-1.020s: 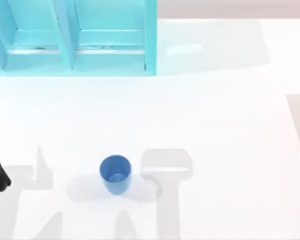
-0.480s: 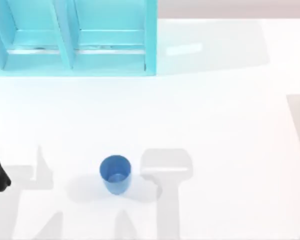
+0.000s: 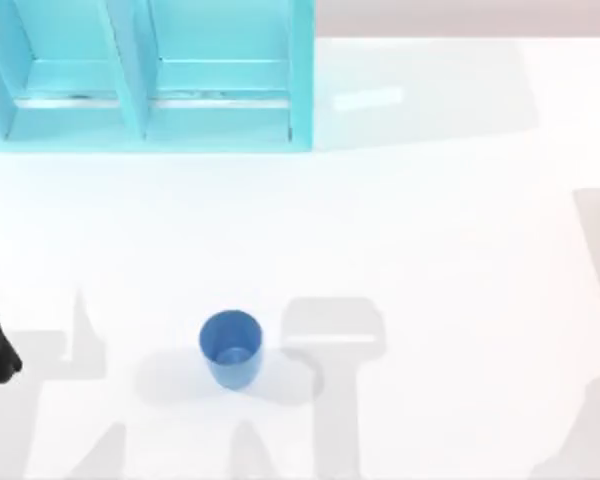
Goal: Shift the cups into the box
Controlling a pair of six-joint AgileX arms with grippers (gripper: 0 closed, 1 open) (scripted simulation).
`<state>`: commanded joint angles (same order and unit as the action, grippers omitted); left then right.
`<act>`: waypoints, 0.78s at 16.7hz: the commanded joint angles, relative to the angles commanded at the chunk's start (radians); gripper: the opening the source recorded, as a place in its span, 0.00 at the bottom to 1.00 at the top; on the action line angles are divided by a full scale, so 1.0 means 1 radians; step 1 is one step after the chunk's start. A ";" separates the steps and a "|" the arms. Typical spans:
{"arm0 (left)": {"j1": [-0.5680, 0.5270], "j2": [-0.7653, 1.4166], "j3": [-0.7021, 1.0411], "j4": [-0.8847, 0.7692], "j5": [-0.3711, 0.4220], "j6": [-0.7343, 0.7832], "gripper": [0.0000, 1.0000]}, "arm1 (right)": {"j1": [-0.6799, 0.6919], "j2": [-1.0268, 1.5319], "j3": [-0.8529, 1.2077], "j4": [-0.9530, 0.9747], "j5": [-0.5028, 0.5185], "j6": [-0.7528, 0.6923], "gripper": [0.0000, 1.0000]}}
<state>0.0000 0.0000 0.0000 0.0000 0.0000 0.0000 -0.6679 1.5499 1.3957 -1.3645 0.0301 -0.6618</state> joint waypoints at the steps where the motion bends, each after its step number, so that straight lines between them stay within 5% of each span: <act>1: 0.000 0.000 0.000 0.000 0.000 0.000 1.00 | 0.000 0.002 0.043 -0.049 -0.001 -0.001 1.00; 13: 0.000 0.000 0.000 0.000 0.000 0.000 1.00 | 0.108 0.076 0.232 -0.164 0.000 0.102 1.00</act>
<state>0.0000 0.0000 0.0000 0.0000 0.0000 0.0000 -0.5596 1.6254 1.6279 -1.5284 0.0302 -0.5599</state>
